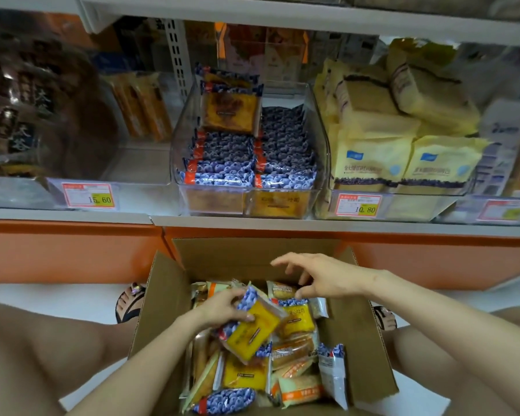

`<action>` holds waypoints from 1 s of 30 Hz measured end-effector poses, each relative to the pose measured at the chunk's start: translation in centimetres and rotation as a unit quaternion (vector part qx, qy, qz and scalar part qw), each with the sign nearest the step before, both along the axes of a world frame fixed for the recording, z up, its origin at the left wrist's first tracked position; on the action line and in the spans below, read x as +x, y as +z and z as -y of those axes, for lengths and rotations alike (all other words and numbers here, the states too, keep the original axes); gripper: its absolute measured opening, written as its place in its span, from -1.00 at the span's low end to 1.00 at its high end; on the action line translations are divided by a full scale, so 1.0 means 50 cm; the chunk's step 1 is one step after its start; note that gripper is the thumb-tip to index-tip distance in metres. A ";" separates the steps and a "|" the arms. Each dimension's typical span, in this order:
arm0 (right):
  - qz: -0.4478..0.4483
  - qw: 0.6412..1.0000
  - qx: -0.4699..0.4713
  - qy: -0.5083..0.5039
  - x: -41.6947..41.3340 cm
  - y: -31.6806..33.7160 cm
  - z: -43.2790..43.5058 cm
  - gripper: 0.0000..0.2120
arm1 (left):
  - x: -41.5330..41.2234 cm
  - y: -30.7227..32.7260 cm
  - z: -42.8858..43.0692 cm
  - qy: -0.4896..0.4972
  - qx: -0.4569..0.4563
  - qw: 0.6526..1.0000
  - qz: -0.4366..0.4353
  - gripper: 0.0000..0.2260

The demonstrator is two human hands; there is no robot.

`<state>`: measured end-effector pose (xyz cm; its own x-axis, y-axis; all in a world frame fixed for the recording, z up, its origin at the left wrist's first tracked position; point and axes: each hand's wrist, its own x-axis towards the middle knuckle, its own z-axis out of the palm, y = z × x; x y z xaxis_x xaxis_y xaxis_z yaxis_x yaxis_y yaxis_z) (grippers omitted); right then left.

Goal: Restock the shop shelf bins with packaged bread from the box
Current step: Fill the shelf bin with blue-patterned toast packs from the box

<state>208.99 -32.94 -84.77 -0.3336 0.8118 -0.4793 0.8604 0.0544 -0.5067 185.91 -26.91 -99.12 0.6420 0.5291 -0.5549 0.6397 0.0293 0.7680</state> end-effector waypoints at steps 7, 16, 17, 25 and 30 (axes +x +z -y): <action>-0.104 0.990 -0.060 -0.070 -0.011 -0.019 0.019 -0.17 | 0.095 0.118 0.004 0.011 -0.067 0.980 0.186 -0.74; -0.036 0.993 0.010 -0.108 0.017 -0.012 -0.006 -0.34 | 0.070 0.067 0.003 0.147 -0.061 0.978 0.138 -0.88; -0.030 0.993 0.013 -0.117 0.022 -0.011 -0.005 -0.37 | 0.050 0.033 0.005 0.153 -0.045 0.983 0.093 -0.94; -0.032 0.990 0.025 -0.138 0.048 -0.006 -0.002 -0.40 | -0.049 -0.187 0.117 0.065 -0.075 0.987 -0.130 -0.79; -0.018 0.993 0.025 -0.113 0.046 -0.006 -0.007 -0.42 | -0.029 -0.191 0.149 0.084 0.005 0.984 -0.158 -0.71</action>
